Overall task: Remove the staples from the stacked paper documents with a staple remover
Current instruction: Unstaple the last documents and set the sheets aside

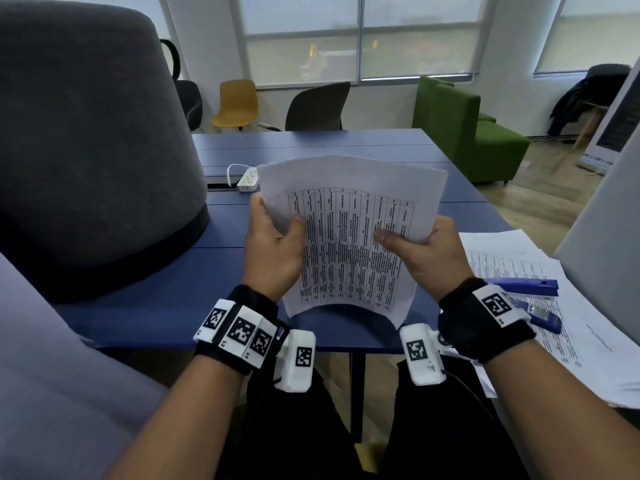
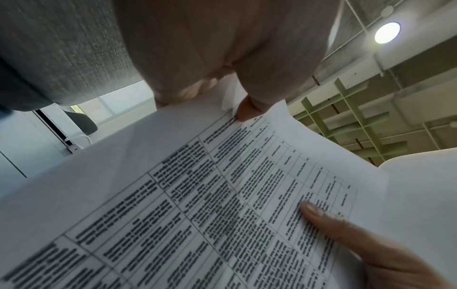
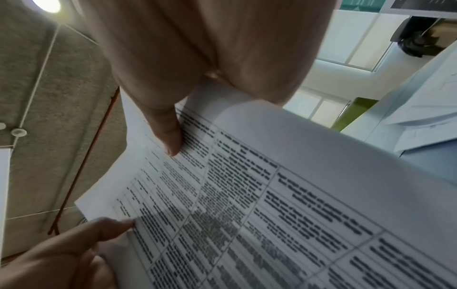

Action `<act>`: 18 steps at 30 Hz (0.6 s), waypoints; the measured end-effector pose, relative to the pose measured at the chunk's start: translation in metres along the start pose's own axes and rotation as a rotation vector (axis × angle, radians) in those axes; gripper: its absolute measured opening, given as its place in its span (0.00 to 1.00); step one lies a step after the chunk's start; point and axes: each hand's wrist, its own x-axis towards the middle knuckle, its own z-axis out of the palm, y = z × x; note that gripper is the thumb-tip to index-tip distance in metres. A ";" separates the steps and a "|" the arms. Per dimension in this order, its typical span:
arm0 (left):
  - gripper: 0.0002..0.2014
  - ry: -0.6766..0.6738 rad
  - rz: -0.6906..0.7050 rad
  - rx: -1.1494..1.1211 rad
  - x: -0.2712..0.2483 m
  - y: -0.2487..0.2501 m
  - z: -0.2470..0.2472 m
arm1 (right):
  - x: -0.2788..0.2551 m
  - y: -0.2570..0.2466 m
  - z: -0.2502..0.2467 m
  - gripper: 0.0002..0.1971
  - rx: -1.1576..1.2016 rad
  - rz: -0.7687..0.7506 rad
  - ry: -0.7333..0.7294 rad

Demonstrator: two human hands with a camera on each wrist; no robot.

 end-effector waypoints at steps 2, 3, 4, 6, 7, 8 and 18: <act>0.14 -0.014 -0.005 0.031 0.004 -0.001 -0.002 | 0.001 -0.002 -0.002 0.13 -0.020 0.010 -0.001; 0.14 -0.031 -0.006 0.047 0.006 0.000 -0.002 | 0.003 -0.003 -0.003 0.13 -0.034 0.018 0.001; 0.14 -0.050 -0.009 0.068 0.009 0.000 -0.003 | 0.006 -0.005 -0.006 0.13 -0.046 0.027 -0.004; 0.14 -0.085 -0.058 0.128 0.017 -0.005 -0.006 | 0.013 -0.008 -0.016 0.14 -0.071 0.071 -0.064; 0.15 -0.094 -0.107 0.159 0.022 -0.008 -0.008 | 0.018 -0.012 -0.024 0.14 -0.111 0.113 -0.107; 0.16 -0.103 -0.164 0.182 0.027 -0.012 -0.011 | 0.024 -0.014 -0.033 0.16 -0.215 0.169 -0.134; 0.17 -0.320 -0.490 0.428 0.036 -0.060 -0.015 | 0.036 0.035 -0.126 0.24 -1.677 0.726 -0.558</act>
